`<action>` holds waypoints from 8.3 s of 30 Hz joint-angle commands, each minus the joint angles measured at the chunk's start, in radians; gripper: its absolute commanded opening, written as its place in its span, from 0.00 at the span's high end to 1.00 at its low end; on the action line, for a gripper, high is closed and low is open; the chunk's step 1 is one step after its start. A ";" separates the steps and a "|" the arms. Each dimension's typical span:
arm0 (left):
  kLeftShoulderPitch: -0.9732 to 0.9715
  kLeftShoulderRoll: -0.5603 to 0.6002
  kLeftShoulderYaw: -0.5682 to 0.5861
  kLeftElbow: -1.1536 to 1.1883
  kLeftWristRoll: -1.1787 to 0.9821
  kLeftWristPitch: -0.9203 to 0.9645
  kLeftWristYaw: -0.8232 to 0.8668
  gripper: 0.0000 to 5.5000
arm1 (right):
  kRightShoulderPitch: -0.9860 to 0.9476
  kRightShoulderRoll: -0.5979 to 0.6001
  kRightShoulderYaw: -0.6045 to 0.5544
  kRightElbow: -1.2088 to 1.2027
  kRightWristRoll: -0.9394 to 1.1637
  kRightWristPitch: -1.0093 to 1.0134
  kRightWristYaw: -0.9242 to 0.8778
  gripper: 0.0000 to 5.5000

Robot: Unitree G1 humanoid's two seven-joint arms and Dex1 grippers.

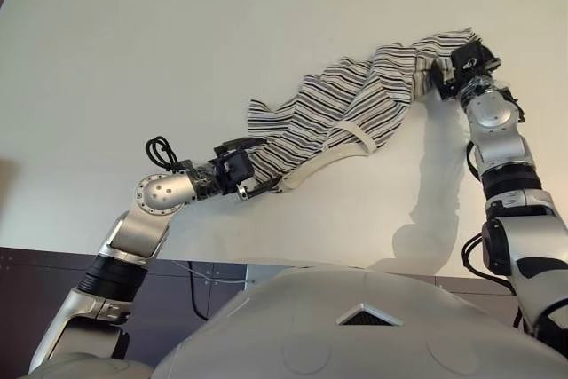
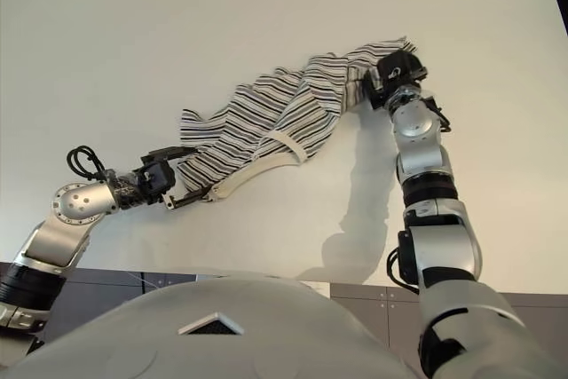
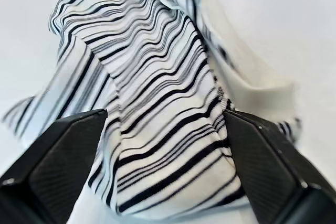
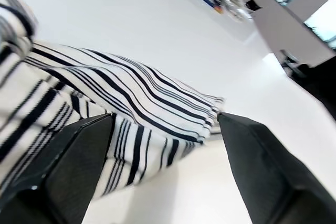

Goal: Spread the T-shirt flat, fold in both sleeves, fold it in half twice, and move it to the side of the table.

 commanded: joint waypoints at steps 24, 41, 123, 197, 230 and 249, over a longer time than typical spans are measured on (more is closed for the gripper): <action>0.111 0.172 0.060 0.043 0.542 -0.248 0.260 0.26 | 0.115 -0.291 0.385 -0.252 -0.675 -0.561 -0.047 0.44; -0.076 0.173 -0.105 0.311 0.728 -0.501 0.343 0.43 | 0.072 -0.250 0.394 -0.198 -0.662 -0.526 -0.064 0.98; 0.000 -0.077 0.079 -0.021 0.311 -0.130 0.157 0.98 | 0.120 -0.245 0.255 -0.183 -0.466 -0.531 -0.007 0.97; -1.062 -0.253 0.251 0.560 0.157 -0.055 0.456 0.98 | -0.576 0.066 -0.122 -0.126 0.030 -0.097 -0.221 0.98; 0.181 0.067 0.635 -0.695 -0.755 0.613 -0.160 0.98 | 0.629 -0.487 -0.437 -1.234 0.826 0.689 0.795 0.98; -0.774 -0.283 0.376 0.051 0.013 0.258 0.582 0.98 | -0.356 0.037 -0.069 -0.554 -0.034 0.144 -0.241 0.98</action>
